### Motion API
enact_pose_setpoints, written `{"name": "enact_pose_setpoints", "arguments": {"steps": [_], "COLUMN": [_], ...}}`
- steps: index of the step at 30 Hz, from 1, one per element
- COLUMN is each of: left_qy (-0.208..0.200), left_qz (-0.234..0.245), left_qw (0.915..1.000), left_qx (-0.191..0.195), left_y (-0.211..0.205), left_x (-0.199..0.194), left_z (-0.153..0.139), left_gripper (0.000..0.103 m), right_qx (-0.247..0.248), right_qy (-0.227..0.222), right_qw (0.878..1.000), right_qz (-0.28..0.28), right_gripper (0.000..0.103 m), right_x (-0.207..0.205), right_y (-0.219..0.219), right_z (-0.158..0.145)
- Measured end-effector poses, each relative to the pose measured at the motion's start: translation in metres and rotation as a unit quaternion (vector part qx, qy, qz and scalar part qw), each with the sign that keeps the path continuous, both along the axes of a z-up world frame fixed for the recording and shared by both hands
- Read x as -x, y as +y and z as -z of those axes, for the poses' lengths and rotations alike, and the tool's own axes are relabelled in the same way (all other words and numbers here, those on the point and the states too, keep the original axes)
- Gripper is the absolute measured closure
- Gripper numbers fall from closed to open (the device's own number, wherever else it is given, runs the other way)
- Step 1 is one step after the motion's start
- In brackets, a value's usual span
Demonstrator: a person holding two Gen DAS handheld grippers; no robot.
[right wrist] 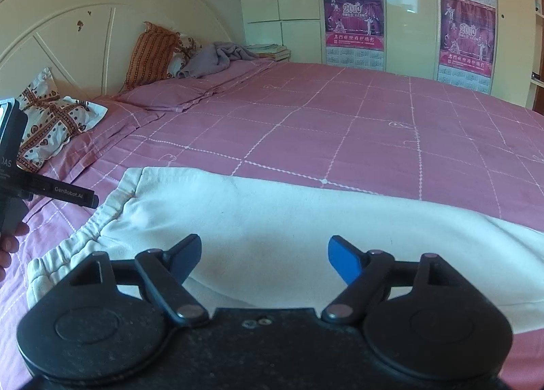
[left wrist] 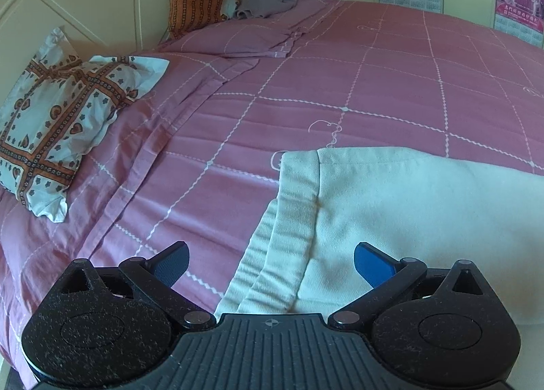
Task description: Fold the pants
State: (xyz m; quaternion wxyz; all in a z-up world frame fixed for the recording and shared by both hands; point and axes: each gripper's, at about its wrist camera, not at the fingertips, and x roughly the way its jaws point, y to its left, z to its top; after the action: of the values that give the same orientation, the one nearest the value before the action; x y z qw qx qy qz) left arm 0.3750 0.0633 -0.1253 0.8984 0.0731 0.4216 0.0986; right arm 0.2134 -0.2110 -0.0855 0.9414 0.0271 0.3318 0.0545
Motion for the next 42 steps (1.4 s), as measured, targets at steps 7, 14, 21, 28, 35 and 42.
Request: {"name": "enact_pose_setpoints", "arguments": {"steps": [7, 14, 21, 28, 35, 42], "left_qy": [0.029, 0.059, 0.067, 0.067, 0.057, 0.055], "left_qz": [-0.017, 0.001, 0.022, 0.049, 0.086, 0.083], "left_qw": [0.9993, 0.9975, 0.9894, 0.9911, 0.9921, 0.9933], "left_qx": [0.016, 0.040, 0.127, 0.104, 0.071, 0.057], "left_y": [0.012, 0.014, 0.025, 0.015, 0.012, 0.006], "left_x": [-0.050, -0.086, -0.105, -0.103, -0.087, -0.084], "left_z": [0.031, 0.063, 0.081, 0.072, 0.062, 0.059], "left_gripper": [0.000, 0.000, 0.031, 0.061, 0.071, 0.073], "right_qx": [-0.011, -0.009, 0.014, 0.013, 0.043, 0.065], "right_qy": [0.032, 0.058, 0.073, 0.084, 0.104, 0.132], "right_qw": [0.999, 0.998, 0.996, 0.995, 0.989, 0.976], "right_qz": [-0.013, -0.032, -0.055, -0.061, -0.097, -0.158], "right_gripper": [0.021, 0.021, 0.021, 0.035, 0.038, 0.093], "right_x": [-0.054, -0.102, -0.143, -0.176, -0.212, -0.211], "right_y": [-0.008, -0.015, -0.011, -0.013, -0.010, 0.002], "right_z": [0.029, 0.056, 0.075, 0.082, 0.091, 0.089]}}
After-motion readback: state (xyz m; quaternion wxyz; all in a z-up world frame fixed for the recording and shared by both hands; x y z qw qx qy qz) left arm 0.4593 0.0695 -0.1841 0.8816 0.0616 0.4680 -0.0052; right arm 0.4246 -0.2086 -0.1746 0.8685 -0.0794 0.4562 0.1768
